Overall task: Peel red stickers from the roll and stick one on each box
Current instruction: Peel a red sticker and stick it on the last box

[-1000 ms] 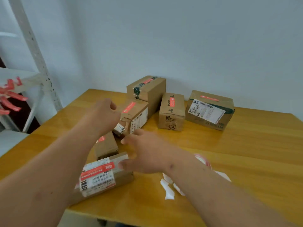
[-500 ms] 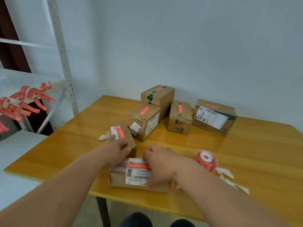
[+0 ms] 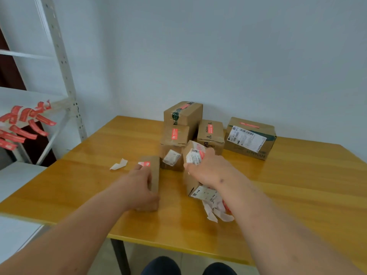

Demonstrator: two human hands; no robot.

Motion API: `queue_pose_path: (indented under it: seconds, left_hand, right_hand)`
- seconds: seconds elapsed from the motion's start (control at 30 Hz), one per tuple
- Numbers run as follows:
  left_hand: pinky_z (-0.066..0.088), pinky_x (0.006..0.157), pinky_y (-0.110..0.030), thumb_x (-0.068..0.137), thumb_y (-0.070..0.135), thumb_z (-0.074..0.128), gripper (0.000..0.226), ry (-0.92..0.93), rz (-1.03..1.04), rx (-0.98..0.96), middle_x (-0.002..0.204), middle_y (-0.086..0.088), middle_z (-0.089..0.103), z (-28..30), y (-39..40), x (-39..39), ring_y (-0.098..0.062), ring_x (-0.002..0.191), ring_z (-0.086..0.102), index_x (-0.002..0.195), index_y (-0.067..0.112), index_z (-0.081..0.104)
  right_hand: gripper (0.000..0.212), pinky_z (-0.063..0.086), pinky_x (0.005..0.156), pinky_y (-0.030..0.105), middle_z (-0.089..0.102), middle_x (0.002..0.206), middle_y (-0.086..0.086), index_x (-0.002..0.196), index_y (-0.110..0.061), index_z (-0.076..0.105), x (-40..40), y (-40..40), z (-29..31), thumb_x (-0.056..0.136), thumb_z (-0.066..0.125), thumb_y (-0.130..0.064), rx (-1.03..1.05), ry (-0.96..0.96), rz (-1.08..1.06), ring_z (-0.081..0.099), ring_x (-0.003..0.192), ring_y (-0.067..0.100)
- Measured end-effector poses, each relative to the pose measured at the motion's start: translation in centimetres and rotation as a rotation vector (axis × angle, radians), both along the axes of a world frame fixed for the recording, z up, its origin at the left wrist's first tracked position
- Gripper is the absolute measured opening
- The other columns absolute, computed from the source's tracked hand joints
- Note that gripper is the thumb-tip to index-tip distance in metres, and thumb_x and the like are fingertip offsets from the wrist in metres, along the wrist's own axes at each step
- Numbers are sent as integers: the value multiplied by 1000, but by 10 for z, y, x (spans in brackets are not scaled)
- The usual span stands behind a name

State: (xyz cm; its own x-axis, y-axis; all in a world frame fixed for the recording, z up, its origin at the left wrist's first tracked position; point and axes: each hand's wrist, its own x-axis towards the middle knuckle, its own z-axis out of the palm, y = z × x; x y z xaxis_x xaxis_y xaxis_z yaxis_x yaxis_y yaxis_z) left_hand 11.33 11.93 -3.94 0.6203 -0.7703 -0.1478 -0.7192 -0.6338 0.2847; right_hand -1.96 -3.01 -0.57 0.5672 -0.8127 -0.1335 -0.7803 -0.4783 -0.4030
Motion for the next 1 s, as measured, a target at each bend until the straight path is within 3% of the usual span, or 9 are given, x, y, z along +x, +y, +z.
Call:
queue_pose_path:
  seconds: [0.1, 0.2, 0.33, 0.43, 0.5, 0.57, 0.7, 0.83, 1.0]
  left_hand:
    - [48, 71, -27, 71, 49, 72, 43, 26, -103, 76, 103, 10, 42, 11, 1, -10, -10, 85, 53, 100, 26, 50]
    - [47, 71, -29, 68, 54, 74, 48, 35, -116, 81, 101, 10, 41, 16, -6, -15, -11, 85, 53, 98, 27, 49]
    - [50, 70, -29, 73, 50, 71, 55, 64, -152, -21, 115, 7, 39, 11, -28, -21, -16, 91, 55, 117, 27, 48]
    - [45, 68, -25, 74, 54, 70, 62, 74, -191, -57, 119, 7, 39, 3, -45, -28, -14, 93, 54, 126, 30, 46]
    - [46, 71, -26, 74, 57, 70, 62, 74, -209, -77, 120, 8, 39, -2, -55, -32, -13, 94, 54, 125, 31, 46]
    - [49, 74, -27, 73, 57, 71, 61, 63, -225, -100, 123, 9, 39, -5, -63, -36, -13, 96, 54, 124, 32, 47]
    - [47, 74, -28, 74, 57, 71, 59, 39, -308, -117, 125, 12, 36, -9, -75, -44, -13, 97, 53, 123, 33, 48]
    - [47, 76, -26, 76, 57, 70, 62, 18, -432, -89, 129, 15, 33, -10, -81, -49, -12, 99, 52, 128, 34, 46]
    - [47, 79, -25, 79, 53, 70, 63, 41, -518, -68, 137, 18, 30, -7, -92, -50, -11, 105, 51, 135, 37, 46]
  right_hand:
    - [78, 47, 82, 38, 43, 131, 13, 145, -26, 19, 9, -5, -14, 84, 47, -65, -36, 1, -51, 52, 112, 32]
    - [78, 47, 87, 41, 40, 132, 14, 146, -23, 19, 12, -8, -23, 85, 45, -64, -83, 40, -42, 49, 116, 34]
    - [78, 45, 91, 41, 35, 135, 13, 143, -20, 27, 16, -15, -25, 83, 46, -67, -90, 69, 36, 47, 117, 33]
    - [68, 44, 89, 38, 34, 137, 10, 136, -24, 34, 14, -23, -23, 80, 54, -57, -44, 125, 133, 43, 119, 31]
    - [59, 41, 91, 38, 35, 137, 9, 135, -25, 39, 9, -29, -19, 83, 54, -49, -48, 259, 204, 41, 121, 31]
    - [52, 42, 88, 37, 42, 132, 8, 130, -23, 46, 4, -33, -13, 83, 52, -45, -52, 386, 263, 42, 116, 28]
    - [47, 48, 69, 28, 53, 111, 5, 117, -19, 56, -1, -44, -1, 74, 62, -35, -13, 483, 287, 54, 94, 19]
    - [50, 52, 78, 33, 54, 113, 6, 118, -19, 57, -6, -55, 6, 72, 71, -33, -69, 605, 321, 55, 97, 22]
    - [47, 54, 73, 30, 58, 110, 6, 120, -16, 58, -13, -69, 5, 75, 71, -25, -70, 616, 281, 59, 90, 20]
